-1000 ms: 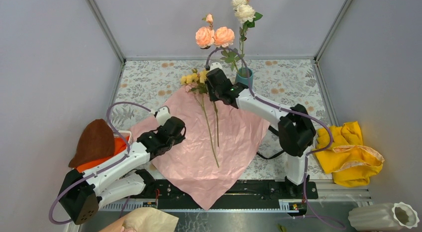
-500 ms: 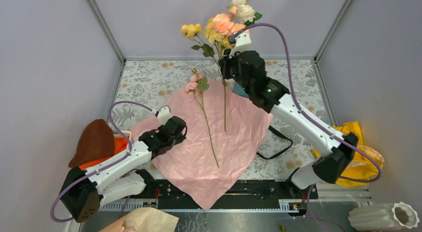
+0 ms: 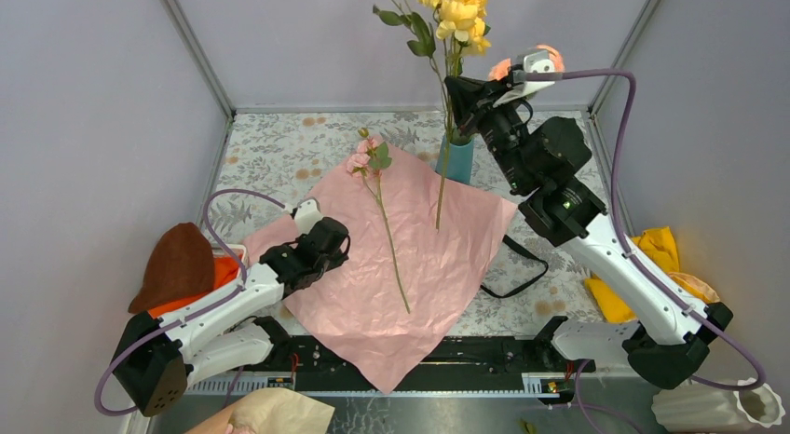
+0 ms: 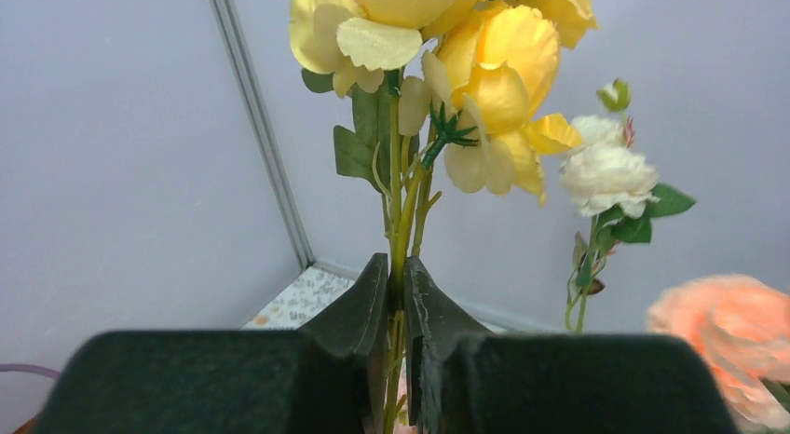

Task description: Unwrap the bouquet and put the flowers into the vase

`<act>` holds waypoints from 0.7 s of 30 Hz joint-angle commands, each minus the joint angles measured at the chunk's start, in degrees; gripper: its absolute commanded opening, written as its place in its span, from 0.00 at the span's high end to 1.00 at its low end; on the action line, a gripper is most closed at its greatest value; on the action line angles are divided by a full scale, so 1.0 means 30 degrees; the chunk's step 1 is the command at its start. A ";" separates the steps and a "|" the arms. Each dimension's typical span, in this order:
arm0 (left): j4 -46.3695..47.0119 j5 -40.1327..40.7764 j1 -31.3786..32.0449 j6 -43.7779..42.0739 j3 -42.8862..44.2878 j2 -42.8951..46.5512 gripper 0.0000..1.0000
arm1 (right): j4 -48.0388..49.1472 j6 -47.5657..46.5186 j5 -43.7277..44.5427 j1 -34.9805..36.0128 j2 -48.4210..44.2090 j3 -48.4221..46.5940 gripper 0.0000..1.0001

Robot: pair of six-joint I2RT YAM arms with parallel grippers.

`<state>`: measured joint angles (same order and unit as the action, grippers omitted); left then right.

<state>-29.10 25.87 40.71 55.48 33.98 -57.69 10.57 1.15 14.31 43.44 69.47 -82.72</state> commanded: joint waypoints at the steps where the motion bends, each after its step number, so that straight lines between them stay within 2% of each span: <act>1: 0.0795 0.0206 -0.0185 -0.0089 0.0460 0.0101 0.91 | 0.2886 -0.1888 0.0723 -0.0118 -0.0397 0.0250 0.97; 8: 0.0780 0.0220 -0.0181 -0.0060 0.0472 0.0082 0.91 | 0.6143 -0.4728 0.2638 -0.0112 0.0487 0.1232 0.99; 21: 0.0299 0.0660 -0.0211 -0.0175 0.0737 0.0087 0.91 | 1.3873 -1.1619 0.4791 -0.0275 0.5760 0.0096 1.00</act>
<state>-29.15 25.91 40.71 55.51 34.06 -57.69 37.67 -23.73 25.15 43.33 82.83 -78.87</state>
